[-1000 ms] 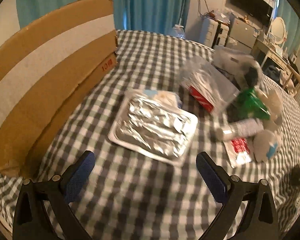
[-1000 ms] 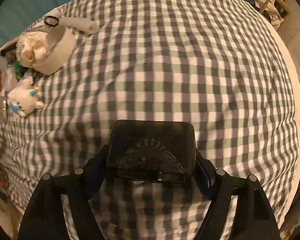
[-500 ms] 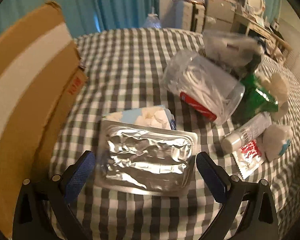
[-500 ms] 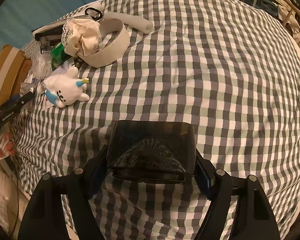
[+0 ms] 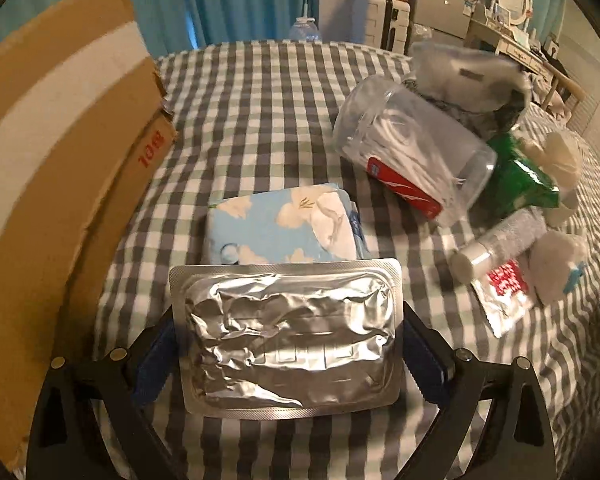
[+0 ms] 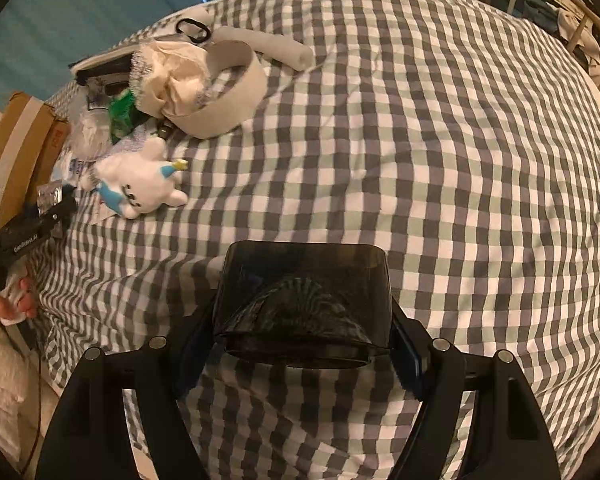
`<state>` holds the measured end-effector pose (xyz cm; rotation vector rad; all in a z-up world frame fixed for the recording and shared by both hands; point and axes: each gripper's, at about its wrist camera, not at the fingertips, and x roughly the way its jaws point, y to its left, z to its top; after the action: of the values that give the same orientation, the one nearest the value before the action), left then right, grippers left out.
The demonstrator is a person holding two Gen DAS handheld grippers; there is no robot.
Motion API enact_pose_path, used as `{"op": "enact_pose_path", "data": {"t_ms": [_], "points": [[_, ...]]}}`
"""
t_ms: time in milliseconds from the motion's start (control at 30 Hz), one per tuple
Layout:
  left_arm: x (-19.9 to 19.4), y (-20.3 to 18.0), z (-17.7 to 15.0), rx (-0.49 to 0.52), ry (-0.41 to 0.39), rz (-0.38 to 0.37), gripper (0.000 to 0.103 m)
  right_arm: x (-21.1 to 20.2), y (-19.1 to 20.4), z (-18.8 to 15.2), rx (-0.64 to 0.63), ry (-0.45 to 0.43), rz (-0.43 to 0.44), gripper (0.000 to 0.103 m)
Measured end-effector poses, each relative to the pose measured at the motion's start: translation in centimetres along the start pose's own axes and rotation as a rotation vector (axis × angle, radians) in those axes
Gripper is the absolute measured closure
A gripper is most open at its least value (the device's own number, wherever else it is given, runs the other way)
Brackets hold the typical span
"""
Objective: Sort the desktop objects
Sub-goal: 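Carry the blister pack and lens cap to the cardboard box and release both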
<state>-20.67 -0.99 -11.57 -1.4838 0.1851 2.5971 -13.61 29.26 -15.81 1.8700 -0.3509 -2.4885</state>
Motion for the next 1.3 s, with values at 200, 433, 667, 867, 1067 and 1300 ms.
{"op": "enact_pose_path", "data": {"t_ms": [200, 433, 667, 867, 1067, 1300], "points": [[-5.2, 0.2, -0.6, -0.063, -0.054, -0.040, 0.004, -2.4, 2.3, 0.3, -0.041, -0.044, 0.021, 0.027], [-12.0, 0.5, 0.0, -0.056, -0.139, -0.041, 0.004, -7.5, 7.9, -0.6, -0.138, -0.121, 0.070, 0.027], [-19.3, 4.8, 1.6, -0.078, -0.228, 0.008, 0.004, -13.0, 16.1, -0.9, -0.268, -0.223, 0.148, 0.027], [-23.9, 10.2, 1.2, -0.145, -0.284, 0.063, 0.004, -17.8, 24.4, 0.8, -0.377, -0.354, 0.213, 0.027], [-24.2, 15.4, 0.5, -0.200, -0.288, 0.116, 0.004, -17.7, 33.2, 3.4, -0.472, -0.353, 0.322, 0.027], [-20.1, 20.3, 0.2, -0.245, -0.231, 0.136, 0.004, -12.8, 42.1, 8.6, -0.485, -0.271, 0.408, 0.027]]}}
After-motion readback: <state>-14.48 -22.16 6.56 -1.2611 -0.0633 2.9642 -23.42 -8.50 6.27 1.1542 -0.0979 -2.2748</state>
